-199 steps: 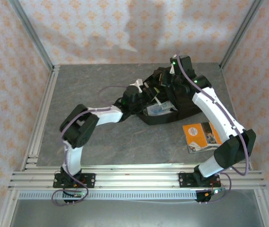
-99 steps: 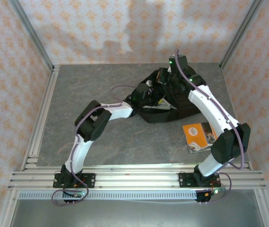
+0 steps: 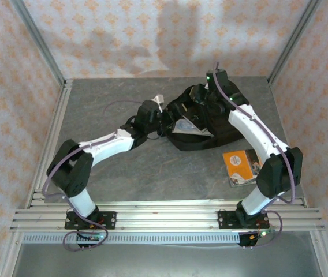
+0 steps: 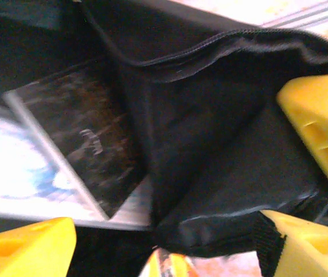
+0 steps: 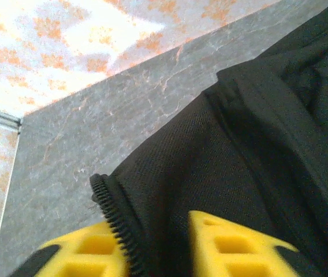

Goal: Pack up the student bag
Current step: Place the book in the student bag, then move the book to the bottom-center of the table.

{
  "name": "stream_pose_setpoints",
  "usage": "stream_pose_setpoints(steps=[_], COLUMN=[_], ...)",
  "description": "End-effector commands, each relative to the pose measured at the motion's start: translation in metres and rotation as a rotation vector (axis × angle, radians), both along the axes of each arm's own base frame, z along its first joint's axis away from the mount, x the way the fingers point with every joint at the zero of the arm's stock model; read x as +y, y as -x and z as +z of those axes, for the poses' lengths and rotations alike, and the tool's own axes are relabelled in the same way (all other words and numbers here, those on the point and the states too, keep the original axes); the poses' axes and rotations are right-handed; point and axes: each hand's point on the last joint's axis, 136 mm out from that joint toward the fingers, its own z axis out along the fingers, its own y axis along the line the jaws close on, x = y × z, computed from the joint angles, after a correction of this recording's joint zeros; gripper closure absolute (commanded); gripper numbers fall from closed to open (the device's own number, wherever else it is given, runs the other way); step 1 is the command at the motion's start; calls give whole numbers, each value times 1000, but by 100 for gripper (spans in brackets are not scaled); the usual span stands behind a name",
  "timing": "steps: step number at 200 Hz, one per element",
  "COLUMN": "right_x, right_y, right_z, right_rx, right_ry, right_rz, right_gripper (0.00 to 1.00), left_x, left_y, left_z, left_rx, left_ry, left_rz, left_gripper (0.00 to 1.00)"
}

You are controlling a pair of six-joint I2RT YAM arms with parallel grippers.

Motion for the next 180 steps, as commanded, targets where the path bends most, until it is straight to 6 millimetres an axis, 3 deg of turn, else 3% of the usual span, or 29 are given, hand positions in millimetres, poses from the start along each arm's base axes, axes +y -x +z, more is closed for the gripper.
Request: stream_pose_setpoints(steps=[1,40,77,93,100,113,147,180], right_x=[-4,-51,-118,-142,-154,-170,-181,-188], right_y=[4,45,93,108,117,131,156,170], right_z=[8,7,-4,-20,-23,-42,-103,-174], right_rx=[-28,-69,-52,-17,-17,27,146,335], right_ry=[63,269,458,543,558,585,510,237], right_rz=[-8,-85,-283,-366,-419,-501,-563,-622], right_gripper=[63,35,30,28,17,0,1,0], left_x=[39,62,69,64,60,53,40,38], left_y=[11,50,81,87,89,94,108,119], left_z=[12,40,39,36,36,35,30,10], left_rx=[-48,-132,-189,-190,-188,-190,-195,-172], left_ry=[-127,-182,-264,-275,-276,-277,-287,-329], left_rz=[98,110,100,76,61,32,-17,-57], left_gripper=[19,20,20,21,21,21,22,22])
